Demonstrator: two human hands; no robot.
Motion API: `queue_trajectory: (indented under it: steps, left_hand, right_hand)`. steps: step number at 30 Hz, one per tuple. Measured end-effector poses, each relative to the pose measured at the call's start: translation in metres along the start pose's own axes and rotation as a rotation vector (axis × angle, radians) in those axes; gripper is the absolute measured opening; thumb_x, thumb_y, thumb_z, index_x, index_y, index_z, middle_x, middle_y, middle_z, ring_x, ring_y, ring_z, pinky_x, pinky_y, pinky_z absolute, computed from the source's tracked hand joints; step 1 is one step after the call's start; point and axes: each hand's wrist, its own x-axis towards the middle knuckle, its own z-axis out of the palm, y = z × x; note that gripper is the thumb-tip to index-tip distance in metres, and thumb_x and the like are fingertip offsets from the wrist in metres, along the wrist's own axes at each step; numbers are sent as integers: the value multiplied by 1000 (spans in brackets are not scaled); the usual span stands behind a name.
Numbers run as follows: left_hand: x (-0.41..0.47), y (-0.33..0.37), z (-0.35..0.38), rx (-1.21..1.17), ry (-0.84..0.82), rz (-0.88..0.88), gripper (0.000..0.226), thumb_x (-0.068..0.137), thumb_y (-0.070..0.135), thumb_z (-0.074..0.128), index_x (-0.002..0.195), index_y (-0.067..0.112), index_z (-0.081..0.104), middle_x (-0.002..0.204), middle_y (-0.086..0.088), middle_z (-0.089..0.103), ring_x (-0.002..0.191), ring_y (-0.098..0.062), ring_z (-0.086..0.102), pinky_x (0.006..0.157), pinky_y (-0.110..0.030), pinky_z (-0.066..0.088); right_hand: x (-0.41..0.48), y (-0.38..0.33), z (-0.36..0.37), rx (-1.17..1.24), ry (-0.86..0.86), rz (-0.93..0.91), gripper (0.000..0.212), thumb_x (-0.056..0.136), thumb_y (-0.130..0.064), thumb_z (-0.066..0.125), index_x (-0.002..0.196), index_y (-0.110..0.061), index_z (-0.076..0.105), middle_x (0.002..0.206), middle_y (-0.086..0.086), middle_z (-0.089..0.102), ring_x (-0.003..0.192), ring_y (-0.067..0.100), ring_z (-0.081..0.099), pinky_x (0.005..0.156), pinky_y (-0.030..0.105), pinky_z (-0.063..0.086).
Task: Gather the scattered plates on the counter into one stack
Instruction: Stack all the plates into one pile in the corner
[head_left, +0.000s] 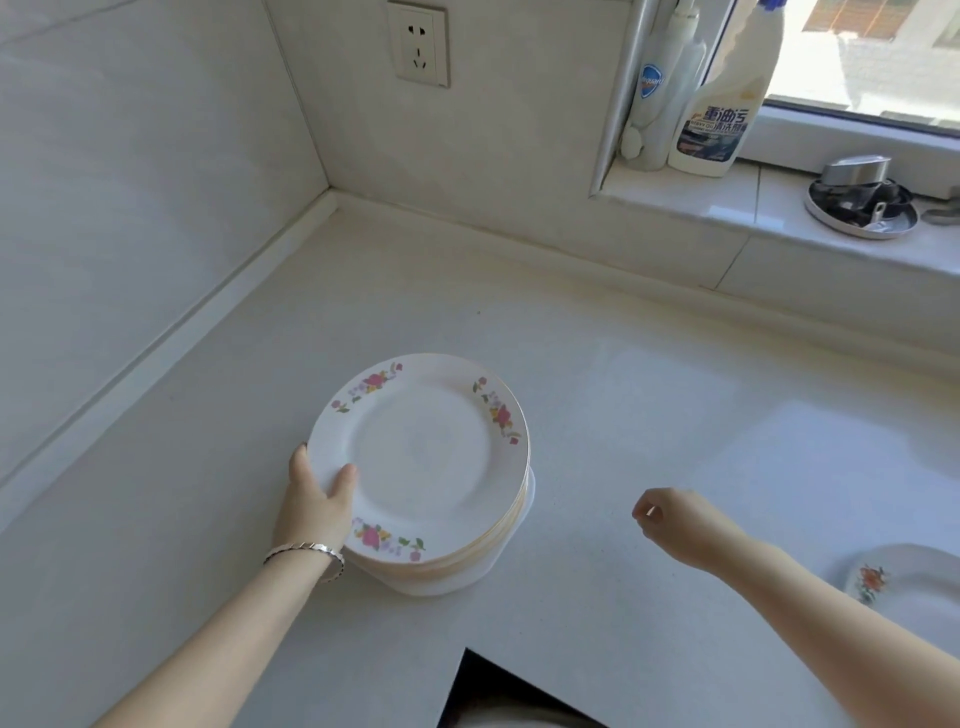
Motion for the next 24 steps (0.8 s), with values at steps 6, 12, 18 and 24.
queue_trajectory:
  steps: [6,12,18,24]
  left_hand:
    - [-35,42,27,355,200,671,56,81,31,41,122,-6,52,124,-28,53,118,-35,43,99,-39,34]
    - [-121,128,134,449,-534,741,22,92,20,44,107,16,60,88,2,66,89,-23,63,80,-30,50]
    - [-178,155,250,650,-845,575,27,91,19,40,107,12,61,106,-6,68,85,-20,57,75,-24,42]
    - [-196,144,301,724,-814,419,19,88,15,41,84,16,59,89,-6,65,87,-26,65,86,-32,50]
  right_hand:
    - [-11,32,-6,37,20,7,15,91,-19,41,89,-28,53,99,-1,64,84,21,61,74,28,50]
    - [-38,108,-21,83,90,92,27,91,-19,41,106,-21,63,109,-2,67,85,17,56,75,27,46]
    - [-75,230,-30,138,213,213,31,93,-19,44,121,-15,58,130,5,54,109,24,58,86,31,46]
    - [-76,335,-32,202,197,419,54,89,-32,55,134,-7,41,135,16,42,123,31,46,100,36,41]
